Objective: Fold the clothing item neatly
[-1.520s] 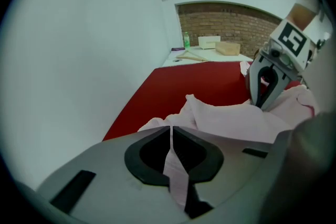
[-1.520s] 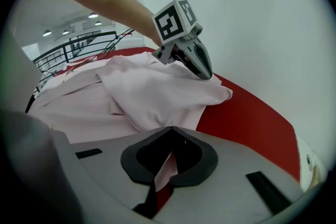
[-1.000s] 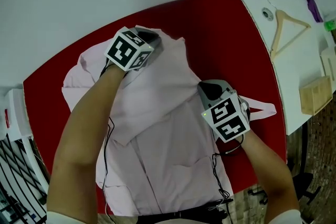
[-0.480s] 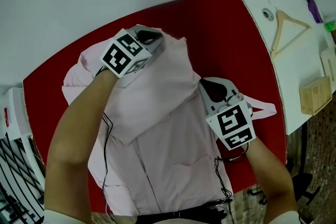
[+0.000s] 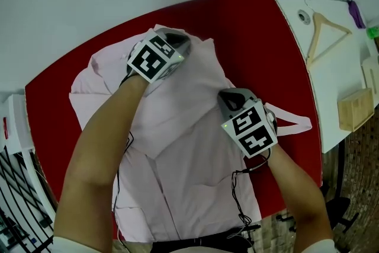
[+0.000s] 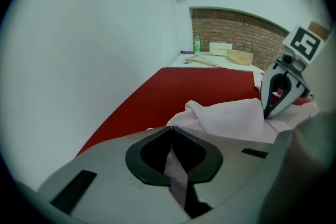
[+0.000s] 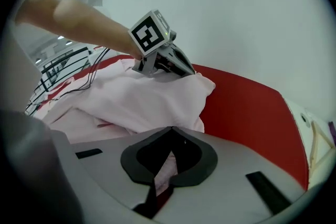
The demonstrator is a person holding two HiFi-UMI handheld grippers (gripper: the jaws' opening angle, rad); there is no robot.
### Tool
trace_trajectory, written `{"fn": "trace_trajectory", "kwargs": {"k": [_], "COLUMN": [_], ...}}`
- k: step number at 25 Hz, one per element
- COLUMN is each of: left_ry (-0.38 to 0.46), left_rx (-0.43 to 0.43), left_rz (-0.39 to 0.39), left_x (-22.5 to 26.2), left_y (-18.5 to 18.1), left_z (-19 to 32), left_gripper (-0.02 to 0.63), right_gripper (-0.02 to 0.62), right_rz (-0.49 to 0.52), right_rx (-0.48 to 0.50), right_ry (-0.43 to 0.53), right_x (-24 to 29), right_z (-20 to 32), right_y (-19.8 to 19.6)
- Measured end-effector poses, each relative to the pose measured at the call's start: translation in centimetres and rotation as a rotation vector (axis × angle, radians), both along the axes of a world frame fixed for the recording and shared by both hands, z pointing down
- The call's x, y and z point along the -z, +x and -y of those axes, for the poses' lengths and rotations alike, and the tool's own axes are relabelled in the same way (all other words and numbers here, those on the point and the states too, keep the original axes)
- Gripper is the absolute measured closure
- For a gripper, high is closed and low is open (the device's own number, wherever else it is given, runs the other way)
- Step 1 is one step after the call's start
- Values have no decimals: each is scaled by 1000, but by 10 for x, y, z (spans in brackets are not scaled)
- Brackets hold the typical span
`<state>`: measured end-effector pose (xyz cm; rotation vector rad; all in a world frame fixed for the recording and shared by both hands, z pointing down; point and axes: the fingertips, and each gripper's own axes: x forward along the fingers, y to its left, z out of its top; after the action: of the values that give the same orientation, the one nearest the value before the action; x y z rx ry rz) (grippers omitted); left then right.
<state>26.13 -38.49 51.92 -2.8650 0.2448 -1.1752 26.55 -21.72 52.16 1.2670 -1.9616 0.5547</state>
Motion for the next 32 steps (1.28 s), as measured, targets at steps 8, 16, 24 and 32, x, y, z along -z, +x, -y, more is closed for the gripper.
{"fn": "trace_trajectory", "kwargs": {"k": [8, 16, 24, 32], "left_ry": [-3, -23, -65, -97], "left_rx": [65, 137, 266, 351], "left_rz": [-49, -144, -263, -311], "left_x": [21, 70, 116, 134], "left_y": [-10, -46, -96, -147], "left_z": [-1, -27, -63, -112], "left_gripper": [594, 594, 594, 594], "right_gripper": [578, 577, 575, 512], "right_rz": [-79, -74, -123, -177], "right_rx": [30, 4, -40, -66], "right_ry": [143, 210, 174, 104], "right_x": [17, 52, 52, 32], "right_z": [-2, -44, -96, -138], "right_y": [-5, 17, 67, 110]}}
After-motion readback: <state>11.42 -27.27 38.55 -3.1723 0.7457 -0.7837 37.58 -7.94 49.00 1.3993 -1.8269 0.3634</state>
